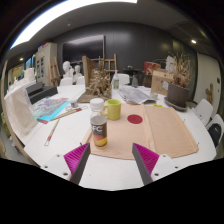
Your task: Pour water
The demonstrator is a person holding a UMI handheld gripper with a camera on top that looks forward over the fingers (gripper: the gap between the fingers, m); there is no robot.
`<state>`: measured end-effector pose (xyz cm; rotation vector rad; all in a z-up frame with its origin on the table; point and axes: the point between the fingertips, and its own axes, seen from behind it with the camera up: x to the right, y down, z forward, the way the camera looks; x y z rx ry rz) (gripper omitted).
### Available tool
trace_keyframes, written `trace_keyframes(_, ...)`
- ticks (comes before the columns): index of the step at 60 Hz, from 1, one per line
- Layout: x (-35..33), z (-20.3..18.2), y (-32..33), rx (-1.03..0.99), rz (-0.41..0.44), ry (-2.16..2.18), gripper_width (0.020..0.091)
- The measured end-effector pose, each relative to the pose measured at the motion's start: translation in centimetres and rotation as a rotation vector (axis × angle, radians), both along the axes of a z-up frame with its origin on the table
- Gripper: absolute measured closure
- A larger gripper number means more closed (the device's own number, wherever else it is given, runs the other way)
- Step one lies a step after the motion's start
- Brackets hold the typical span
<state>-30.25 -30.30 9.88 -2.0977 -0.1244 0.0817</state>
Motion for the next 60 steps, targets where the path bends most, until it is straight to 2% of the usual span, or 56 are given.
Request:
trace_keyframes(5,-2.8,-0.7,2.8,0.035,0.006,0.002,0.0244)
trace_keyframes(12,-4.9,-1.4,7.2,0.094,-0.03,0.008,0.025)
trace_keyframes(16,-5.5,-2.2,9.4,0.107,-0.055,0.022,0.0276)
trace_keyframes(20,-5.6,-3.1,11.1,0.117,-0.08,0.023,0.033)
trace_keyframes(23,-5.6,-3.5,11.9,0.123,-0.093,0.027,0.0398)
trace_keyframes(26,-5.7,-3.9,12.4,0.126,-0.092,0.029,0.0511)
trace_keyframes(29,-5.4,-4.1,12.7,0.131,-0.102,0.014,0.0657)
trace_keyframes(30,-5.2,-4.2,13.1,0.135,-0.107,0.01,0.0671)
trace_keyframes(35,-5.4,-4.1,12.8,0.142,-0.11,0.009,0.0694)
trace_keyframes(46,-5.4,-4.2,12.9,0.122,-0.113,0.011,0.0842)
trace_keyframes(52,-5.6,-3.8,13.1,0.114,-0.108,-0.014,0.0859)
trace_keyframes(60,-7.0,-0.3,14.9,0.157,-0.106,0.028,0.0859)
